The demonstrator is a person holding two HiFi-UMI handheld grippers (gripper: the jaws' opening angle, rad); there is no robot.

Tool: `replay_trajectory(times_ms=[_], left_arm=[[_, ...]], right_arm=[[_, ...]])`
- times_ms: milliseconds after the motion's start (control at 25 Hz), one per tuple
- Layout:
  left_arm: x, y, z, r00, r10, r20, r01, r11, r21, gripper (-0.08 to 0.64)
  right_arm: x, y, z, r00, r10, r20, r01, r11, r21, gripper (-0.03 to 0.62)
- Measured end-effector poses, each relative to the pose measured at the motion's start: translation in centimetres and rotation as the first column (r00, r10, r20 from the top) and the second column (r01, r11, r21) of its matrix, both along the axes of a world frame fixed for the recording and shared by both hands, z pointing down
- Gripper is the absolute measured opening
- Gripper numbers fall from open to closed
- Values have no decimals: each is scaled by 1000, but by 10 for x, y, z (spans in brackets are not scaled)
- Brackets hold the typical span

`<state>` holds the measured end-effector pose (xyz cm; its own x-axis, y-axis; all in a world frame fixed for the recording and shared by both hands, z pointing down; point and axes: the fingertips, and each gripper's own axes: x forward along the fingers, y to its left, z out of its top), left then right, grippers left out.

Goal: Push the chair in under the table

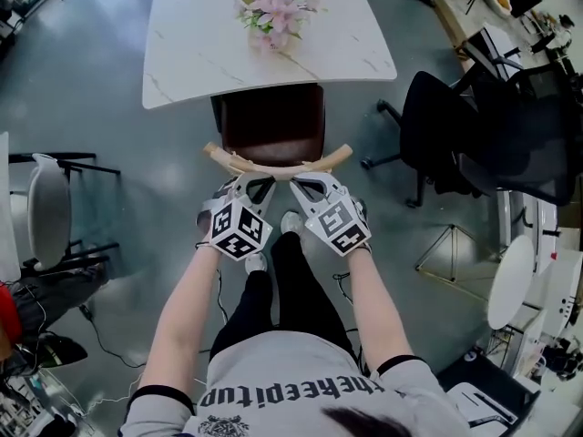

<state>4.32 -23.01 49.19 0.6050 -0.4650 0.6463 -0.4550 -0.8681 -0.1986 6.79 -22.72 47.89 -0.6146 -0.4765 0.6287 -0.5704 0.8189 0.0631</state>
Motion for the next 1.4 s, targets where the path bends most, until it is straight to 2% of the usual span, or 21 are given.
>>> replay_trajectory(times_ms=[240, 440, 800, 1000, 1280, 1400], left_arm=[[3, 15, -45, 987, -22, -160, 25, 1000, 17, 15], [0, 29, -92, 954, -36, -299, 49, 998, 36, 15], [-10, 50, -176, 883, -10, -469, 70, 991, 112, 15], [-17, 69, -214, 846, 21, -533, 68, 987, 146, 15], [-41, 86, -252, 783, 13, -622, 125, 976, 178, 15], [-48, 92, -257, 775, 8, -632, 136, 975, 178, 15]], right_arm=[[-14, 12, -58, 978, 94, 189, -107, 992, 59, 10], [-16, 28, -100, 947, 139, 289, -171, 981, 87, 11], [-25, 53, -168, 909, 141, 392, -221, 961, 168, 11], [-31, 71, -206, 895, 115, 432, -230, 947, 223, 11], [-44, 93, -238, 882, 68, 466, -221, 934, 280, 11], [-45, 99, -244, 879, 60, 473, -222, 930, 295, 11]])
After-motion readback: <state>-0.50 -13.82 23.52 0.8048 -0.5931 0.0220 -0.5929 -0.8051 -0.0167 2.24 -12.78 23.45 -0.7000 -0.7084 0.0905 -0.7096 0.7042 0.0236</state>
